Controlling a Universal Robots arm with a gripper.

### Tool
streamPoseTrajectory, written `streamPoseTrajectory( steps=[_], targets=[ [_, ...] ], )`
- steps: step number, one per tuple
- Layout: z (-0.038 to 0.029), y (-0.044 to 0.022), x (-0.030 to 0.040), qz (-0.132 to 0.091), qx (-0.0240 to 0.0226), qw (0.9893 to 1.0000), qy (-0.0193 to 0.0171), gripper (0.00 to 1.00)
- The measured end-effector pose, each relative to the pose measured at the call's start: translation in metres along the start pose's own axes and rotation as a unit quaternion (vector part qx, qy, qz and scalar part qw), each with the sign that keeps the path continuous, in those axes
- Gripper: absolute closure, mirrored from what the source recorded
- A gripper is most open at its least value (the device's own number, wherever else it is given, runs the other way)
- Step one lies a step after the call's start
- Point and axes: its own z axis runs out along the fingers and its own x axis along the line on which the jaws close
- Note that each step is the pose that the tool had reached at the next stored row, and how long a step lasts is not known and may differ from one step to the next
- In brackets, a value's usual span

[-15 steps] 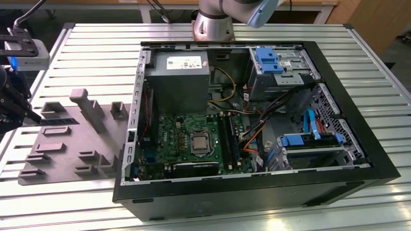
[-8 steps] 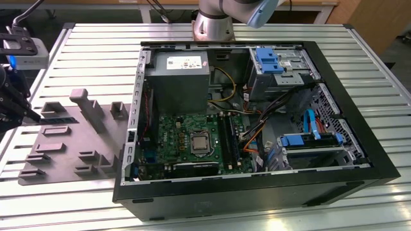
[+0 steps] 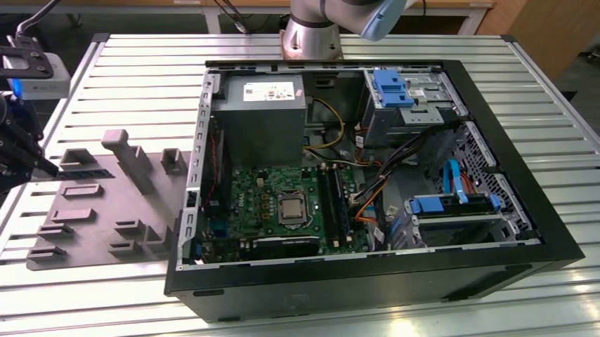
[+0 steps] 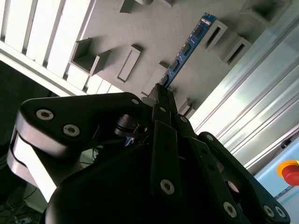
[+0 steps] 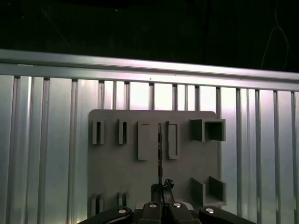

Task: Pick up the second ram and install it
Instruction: 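Pick up the second ram and move it above second insertion slot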

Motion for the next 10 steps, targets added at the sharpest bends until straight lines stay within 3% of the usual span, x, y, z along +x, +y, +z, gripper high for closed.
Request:
streamPoseTrajectory(
  steps=[10],
  targets=[
    [-0.0026,0.0001,-0.0005,0.000,0.0000,1.0000,-0.0032,0.89]
  ],
)
